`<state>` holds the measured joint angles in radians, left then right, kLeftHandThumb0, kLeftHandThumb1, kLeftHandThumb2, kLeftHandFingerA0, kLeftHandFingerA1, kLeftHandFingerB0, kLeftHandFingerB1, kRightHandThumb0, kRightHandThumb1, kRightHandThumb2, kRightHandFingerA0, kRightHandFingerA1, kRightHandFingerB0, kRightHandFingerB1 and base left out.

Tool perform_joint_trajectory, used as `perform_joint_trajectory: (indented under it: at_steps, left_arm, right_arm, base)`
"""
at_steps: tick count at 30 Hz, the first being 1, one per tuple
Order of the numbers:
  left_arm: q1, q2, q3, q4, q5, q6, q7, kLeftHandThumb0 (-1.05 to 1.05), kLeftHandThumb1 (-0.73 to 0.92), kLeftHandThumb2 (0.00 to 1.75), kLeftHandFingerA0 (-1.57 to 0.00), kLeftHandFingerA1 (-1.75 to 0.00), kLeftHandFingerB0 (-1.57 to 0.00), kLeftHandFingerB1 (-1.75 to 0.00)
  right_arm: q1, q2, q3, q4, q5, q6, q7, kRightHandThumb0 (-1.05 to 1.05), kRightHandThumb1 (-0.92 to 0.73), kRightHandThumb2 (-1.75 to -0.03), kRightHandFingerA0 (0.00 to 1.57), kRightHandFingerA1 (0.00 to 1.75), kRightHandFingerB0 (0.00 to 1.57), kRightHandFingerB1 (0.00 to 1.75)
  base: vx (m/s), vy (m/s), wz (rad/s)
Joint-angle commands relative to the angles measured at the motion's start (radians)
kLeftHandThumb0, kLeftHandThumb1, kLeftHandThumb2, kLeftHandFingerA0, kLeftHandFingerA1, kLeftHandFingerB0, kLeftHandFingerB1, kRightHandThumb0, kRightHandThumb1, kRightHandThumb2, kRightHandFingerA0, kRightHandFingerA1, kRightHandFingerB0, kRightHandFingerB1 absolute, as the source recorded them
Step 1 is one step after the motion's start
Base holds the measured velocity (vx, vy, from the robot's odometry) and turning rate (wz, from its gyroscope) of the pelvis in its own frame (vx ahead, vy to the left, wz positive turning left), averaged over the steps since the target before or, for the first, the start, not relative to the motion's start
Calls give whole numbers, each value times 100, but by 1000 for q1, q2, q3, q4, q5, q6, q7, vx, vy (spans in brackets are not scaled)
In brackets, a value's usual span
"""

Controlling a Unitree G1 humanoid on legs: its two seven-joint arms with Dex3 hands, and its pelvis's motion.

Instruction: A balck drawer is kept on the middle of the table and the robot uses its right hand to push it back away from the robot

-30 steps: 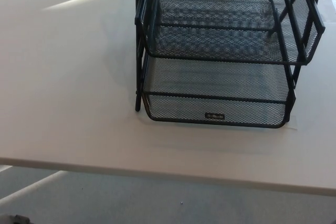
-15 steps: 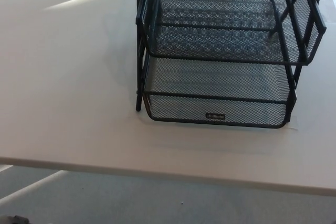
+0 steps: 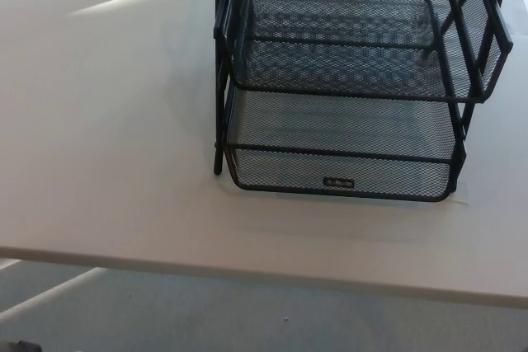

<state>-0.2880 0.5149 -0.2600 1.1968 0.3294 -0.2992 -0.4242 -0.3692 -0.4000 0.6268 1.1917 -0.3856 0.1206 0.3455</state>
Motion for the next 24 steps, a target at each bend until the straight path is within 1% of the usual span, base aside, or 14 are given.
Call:
perform_joint_trajectory:
  at_steps: [1,2,4,6,7,8,9,12,13,15,16,18,21,24]
  left_arm:
    - [10,21,6,5,1,-18,-1,-56,75,62,-43,-37,-32,-32]
    - [9,18,5,8,2,-15,0,-56,75,63,-44,-36,-32,-32]
    - [8,17,3,8,4,-16,0,-56,76,63,-44,-36,-32,-32]
    - [6,18,1,4,6,-14,0,-57,75,62,-44,-37,-31,-32]
    - [5,18,1,4,6,-11,-2,-57,75,63,-42,-36,-30,-32]
    - [4,18,1,4,6,-9,-4,-57,75,63,-42,-36,-30,-32]
    - [3,18,4,5,2,-5,-9,-57,72,62,-40,-36,-28,-31]
    - [3,16,11,10,-6,-7,-14,-56,72,62,-41,-36,-29,-31]
    - [5,18,11,6,-5,-8,-14,-56,72,62,-42,-36,-30,-31]
    - [8,20,9,-1,-2,-8,-12,-56,73,62,-42,-36,-29,-31]
    - [8,20,8,-3,1,-7,-10,-57,72,63,-42,-36,-30,-32]
    - [7,19,9,3,0,-5,-8,-57,72,62,-42,-36,-30,-32]
    - [8,19,12,5,-3,-14,-10,-57,72,63,-44,-37,-31,-32]
    - [13,21,14,4,-4,-15,-8,-57,73,63,-44,-37,-31,-32]
  right_arm:
    - [-10,3,-10,22,-45,-42,-13,-59,-62,-94,55,58,37,50]
    - [-15,6,0,25,-58,-44,-11,-57,-77,-64,66,44,46,36]
    - [-19,11,3,34,-68,-45,-5,-56,-77,-64,65,44,46,36]
    - [-27,26,-6,48,-67,-21,3,-54,-77,-64,62,45,45,36]
    - [-30,29,-1,53,-77,-21,1,-58,-63,-94,54,58,38,50]
    - [-32,32,7,57,-89,-25,-1,-58,-63,-94,54,58,38,50]
    - [-33,33,8,60,-95,-28,-4,-55,-78,-64,62,45,44,36]
    - [-35,38,4,70,-101,-32,-13,-55,-78,-64,62,46,45,37]
    - [-38,40,-3,73,-98,-30,-7,-57,-63,-93,54,59,38,50]
    - [-38,40,-5,75,-105,-35,-8,-56,-63,-93,54,58,38,50]
    - [-37,39,4,76,-119,-44,-13,-54,-79,-64,62,45,47,38]
    - [-35,44,25,79,-146,-47,-18,-54,-79,-64,64,45,51,39]
    - [-33,52,35,79,-157,-44,-21,-52,-78,-64,64,46,52,40]
    - [-35,59,47,73,-174,-53,-33,-51,-79,-64,68,47,56,41]
  base:
    - [0,0,0]
    - [0,0,0]
    - [0,0,0]
    - [0,0,0]
    - [0,0,0]
    - [0,0,0]
    - [0,0,0]
    - [0,0,0]
    - [0,0,0]
    - [0,0,0]
    - [0,0,0]
    - [0,0,0]
    - [0,0,0]
    - [0,0,0]
